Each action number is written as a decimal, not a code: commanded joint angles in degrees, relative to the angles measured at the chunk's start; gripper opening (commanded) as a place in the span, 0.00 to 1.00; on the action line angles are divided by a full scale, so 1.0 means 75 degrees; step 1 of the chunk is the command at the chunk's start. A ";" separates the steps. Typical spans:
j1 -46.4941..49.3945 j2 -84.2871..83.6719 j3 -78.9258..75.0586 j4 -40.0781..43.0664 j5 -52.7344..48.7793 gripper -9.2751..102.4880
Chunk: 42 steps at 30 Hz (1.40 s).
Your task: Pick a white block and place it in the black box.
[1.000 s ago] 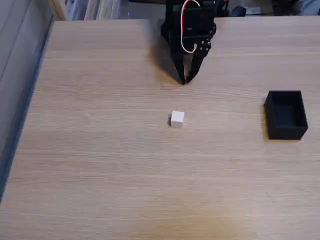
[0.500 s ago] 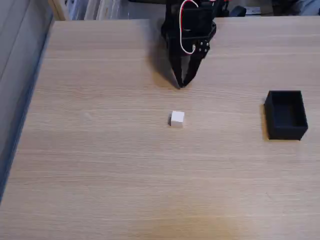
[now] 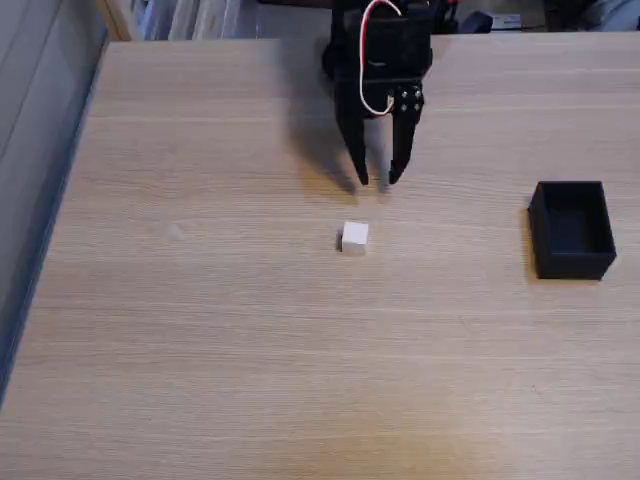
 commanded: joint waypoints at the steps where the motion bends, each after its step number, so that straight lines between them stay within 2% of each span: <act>1: 0.0258 -0.0574 -0.0340 -0.0469 -0.0023 0.30; 8: 0.0891 -0.1652 -0.0434 -0.1418 -0.0328 0.37; 16: 0.1383 -0.3234 -0.0809 -0.2520 -0.0480 0.37; 35: 0.1078 -0.5250 -0.2168 -0.3316 -0.0176 0.36; 42: 0.1066 -0.5719 -0.2520 -0.3457 -0.0258 0.29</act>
